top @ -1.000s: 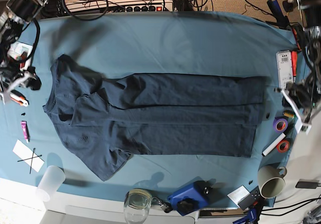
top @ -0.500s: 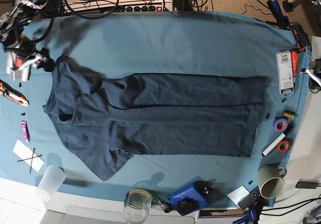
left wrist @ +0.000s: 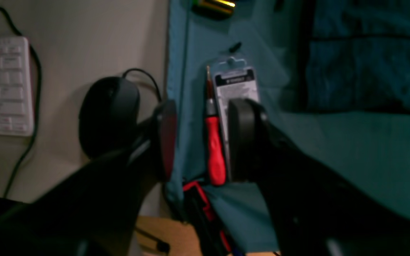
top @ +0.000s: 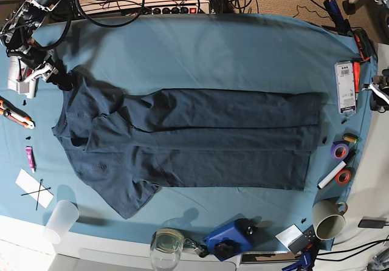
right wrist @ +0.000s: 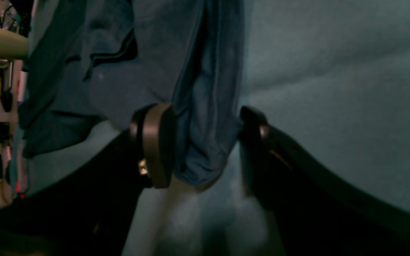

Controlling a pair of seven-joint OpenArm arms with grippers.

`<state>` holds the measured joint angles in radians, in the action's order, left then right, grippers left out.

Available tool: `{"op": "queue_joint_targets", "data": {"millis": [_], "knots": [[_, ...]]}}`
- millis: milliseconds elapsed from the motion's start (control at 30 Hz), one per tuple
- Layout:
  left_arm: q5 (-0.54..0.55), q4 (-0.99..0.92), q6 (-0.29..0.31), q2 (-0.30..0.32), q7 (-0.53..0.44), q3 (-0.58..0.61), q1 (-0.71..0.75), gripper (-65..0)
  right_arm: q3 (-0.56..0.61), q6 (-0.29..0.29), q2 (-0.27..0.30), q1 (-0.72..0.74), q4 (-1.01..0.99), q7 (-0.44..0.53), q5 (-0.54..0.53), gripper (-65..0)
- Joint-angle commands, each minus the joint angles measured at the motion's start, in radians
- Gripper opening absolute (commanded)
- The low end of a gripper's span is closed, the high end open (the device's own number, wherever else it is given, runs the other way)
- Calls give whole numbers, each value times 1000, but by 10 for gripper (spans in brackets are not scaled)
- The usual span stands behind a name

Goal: Fold the T-shirt properly
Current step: 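Raise both grippers and withdraw them from the shirt, then grasp the corners of the folded shirt edge with both grippers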

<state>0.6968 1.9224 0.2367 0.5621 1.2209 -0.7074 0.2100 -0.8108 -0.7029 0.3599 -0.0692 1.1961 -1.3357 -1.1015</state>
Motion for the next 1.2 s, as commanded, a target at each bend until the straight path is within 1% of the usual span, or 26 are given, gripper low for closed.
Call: {"op": "queue_joint_targets", "data": {"millis": [0, 167, 367, 500, 600, 667, 800, 867, 1000, 1167], "knots": [[3, 14, 1, 11, -17, -8, -8, -407, 0, 5, 14, 3, 7, -21, -10, -357], [4, 14, 1, -25, -25, -8, -8, -407, 0, 5, 14, 4, 7, -42, -14, -357], [3, 14, 1, -31, -43, -8, -8, -407, 13, 5, 14, 71, 7, -42, -4, -357], [-5, 14, 1, -31, -55, -8, -8, -407, 95, 5, 14, 107, 6, -26, 77, -357], [-16, 14, 1, -31, -51, -8, -8, -407, 171, 21, 14, 96, 6, 53, 147, -357], [-15, 14, 0, -32, -49, -8, -8, -407, 200, 27, 13, 84, 6, 99, 180, -357], [15, 14, 1, -40, -51, -8, -8, -407, 209, 31, 3, 82, 6, 64, 205, -358], [15, 14, 2, -59, -53, -8, -14, -407, 209, 31, 0, 83, 6, 66, 204, -358], [54, 14, 66, -107, -83, -8, -16, -407, 209, 31, 0, 83, 6, 72, 201, -358], [69, -6, 65, -164, -80, -8, -61, -407, 209, 31, 0, 83, 6, 68, 202, -358]]}}
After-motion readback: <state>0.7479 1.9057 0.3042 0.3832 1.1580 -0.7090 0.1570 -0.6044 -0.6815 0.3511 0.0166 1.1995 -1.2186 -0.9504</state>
